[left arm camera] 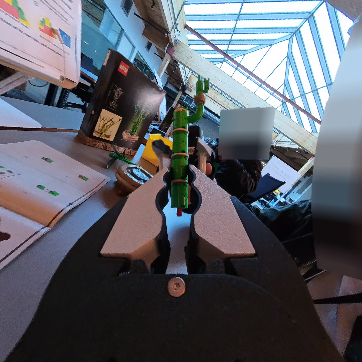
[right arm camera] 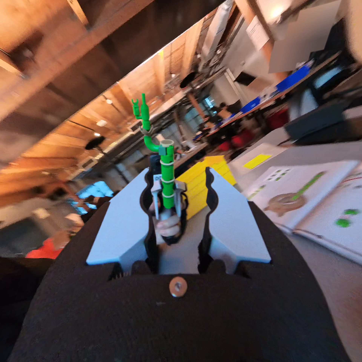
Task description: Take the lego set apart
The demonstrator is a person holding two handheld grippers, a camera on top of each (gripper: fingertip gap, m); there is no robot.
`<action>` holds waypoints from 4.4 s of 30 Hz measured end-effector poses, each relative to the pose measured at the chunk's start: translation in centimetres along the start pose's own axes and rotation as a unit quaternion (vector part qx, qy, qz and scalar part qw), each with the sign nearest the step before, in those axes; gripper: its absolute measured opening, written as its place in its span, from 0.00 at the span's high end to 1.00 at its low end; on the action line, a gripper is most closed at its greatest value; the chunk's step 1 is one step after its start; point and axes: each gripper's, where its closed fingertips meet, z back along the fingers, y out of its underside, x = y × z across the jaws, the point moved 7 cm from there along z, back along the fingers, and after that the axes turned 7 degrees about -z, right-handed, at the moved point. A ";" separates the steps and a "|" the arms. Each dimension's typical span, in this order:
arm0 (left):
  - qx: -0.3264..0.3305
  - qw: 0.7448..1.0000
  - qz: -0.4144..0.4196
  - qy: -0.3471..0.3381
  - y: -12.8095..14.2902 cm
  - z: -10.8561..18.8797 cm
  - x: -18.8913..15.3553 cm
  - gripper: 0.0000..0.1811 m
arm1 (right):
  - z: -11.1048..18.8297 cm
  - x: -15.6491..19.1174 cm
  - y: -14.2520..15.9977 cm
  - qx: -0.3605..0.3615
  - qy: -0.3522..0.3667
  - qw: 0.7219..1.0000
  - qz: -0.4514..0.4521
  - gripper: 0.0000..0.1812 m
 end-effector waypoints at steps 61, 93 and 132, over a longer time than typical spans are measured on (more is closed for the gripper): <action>0.102 0.910 -0.306 -0.259 0.1 1.2 -1.0 0.92 | -0.3 2.1 1.7 0.117 0.152 0.848 0.494 0.90; 0.131 0.918 -0.359 -0.108 3.1 -2.4 -4.2 0.89 | -1.1 0.2 2.8 0.118 -0.083 0.984 -0.109 0.93; 0.178 0.837 -0.492 -0.163 3.8 -1.9 -4.3 0.91 | -0.1 -1.4 3.9 0.261 -0.082 0.943 -0.190 0.91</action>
